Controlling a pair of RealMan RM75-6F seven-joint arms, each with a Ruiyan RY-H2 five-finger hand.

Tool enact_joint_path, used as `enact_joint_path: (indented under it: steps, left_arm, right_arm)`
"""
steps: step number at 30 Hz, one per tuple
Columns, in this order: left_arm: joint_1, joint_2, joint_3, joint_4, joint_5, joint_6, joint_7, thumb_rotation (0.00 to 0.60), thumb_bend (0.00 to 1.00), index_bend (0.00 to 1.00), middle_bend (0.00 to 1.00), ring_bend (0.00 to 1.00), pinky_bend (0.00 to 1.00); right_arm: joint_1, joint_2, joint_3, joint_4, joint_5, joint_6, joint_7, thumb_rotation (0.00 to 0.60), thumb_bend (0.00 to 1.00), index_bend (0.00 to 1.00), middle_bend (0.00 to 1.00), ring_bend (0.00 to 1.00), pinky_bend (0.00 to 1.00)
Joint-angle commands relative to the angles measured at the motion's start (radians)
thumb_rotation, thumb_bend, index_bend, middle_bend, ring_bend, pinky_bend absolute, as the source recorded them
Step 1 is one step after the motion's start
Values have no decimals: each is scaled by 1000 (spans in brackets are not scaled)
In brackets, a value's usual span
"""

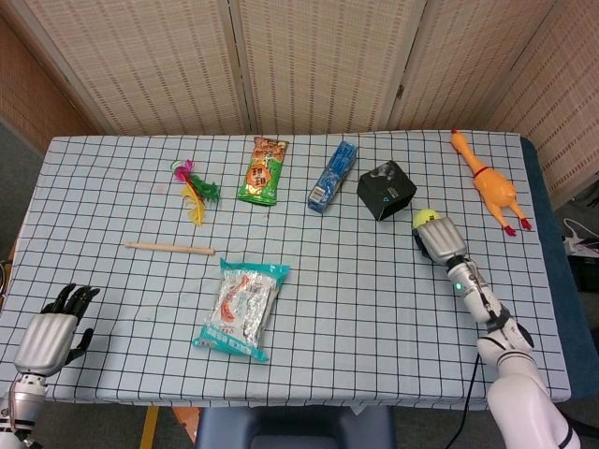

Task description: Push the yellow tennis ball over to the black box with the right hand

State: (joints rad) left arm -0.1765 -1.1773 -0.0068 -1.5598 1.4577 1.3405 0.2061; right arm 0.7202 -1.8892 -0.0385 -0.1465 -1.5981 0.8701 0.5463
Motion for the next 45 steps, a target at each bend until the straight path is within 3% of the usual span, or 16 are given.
enact_joint_path:
  steps: [1,12,26,45]
  left_arm:
    - [2,2,3,-2,6,5,-3,600,475,149,126,54,342]
    - [11,10,13,-6,42,33,-25,600,474,149,126,53,342]
    - [6,8,7,0,25,17,-27,600,473,149,126,53,342]
    - [4,-1,5,3,6,4,-2,600,474,151,126,53,343]
  right_arm:
    - [-25,23,-6,-15,-5,46,-6,600,921,948,829,789,815]
    - [-102,89,-14,-66,-5,123,-58,600,921,948,829,789,815]
    - [-61,79,35,-24,47,22,-91,600,922,948,829,789,815]
    - [-31,45,43,16,57,-56,-103,600,921,948,829,789,815]
